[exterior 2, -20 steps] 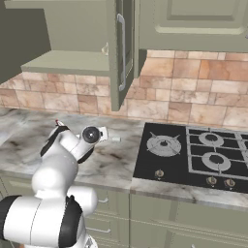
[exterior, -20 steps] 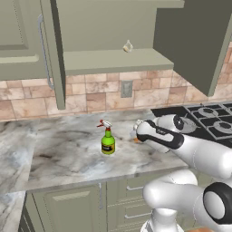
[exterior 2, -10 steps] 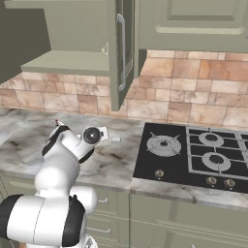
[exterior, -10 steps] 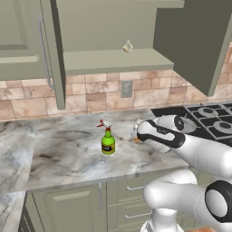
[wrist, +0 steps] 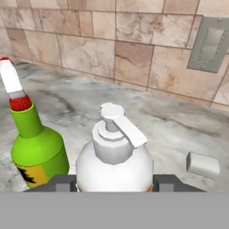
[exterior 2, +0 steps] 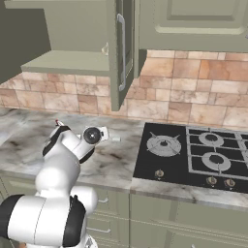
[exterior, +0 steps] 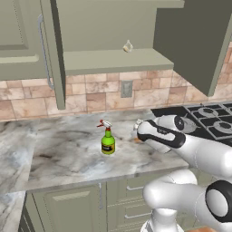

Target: Pick the soap dispenser and spray from the cabinet and place them on the counter.

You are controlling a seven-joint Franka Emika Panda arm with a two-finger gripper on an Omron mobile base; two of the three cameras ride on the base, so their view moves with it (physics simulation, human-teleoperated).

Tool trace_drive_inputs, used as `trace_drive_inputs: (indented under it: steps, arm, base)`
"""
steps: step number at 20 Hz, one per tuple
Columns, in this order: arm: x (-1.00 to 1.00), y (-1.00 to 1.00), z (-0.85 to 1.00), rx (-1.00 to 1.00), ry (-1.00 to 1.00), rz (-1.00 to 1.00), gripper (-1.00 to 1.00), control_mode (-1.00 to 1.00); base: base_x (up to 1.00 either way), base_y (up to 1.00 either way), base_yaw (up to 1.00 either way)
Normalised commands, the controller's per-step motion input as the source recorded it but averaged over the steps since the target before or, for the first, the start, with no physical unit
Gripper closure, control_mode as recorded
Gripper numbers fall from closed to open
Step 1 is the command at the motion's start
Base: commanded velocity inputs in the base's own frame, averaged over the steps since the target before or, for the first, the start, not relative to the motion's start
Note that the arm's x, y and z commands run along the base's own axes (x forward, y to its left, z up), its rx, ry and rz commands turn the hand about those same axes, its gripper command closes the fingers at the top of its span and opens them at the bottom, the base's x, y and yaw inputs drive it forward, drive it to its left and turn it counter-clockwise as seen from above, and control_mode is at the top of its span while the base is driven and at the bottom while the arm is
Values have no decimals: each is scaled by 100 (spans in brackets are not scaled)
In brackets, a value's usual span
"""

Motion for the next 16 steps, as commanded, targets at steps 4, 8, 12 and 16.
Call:
trace_drive_inputs:
  steps: [4, 8, 12, 16]
  arm:
    - [-13, -10, -8, 0, 0, 0, -100, -100]
    - [-22, -15, -11, 0, 0, 0, -100, -100]
    - [-23, -15, -11, -1, 1, 0, -100, -100]
    - [-19, -6, -15, -4, 1, 0, -100, -100]
  base:
    - [0, 0, 0]
    - [0, 0, 0]
    - [0, 0, 0]
    - [0, 0, 0]
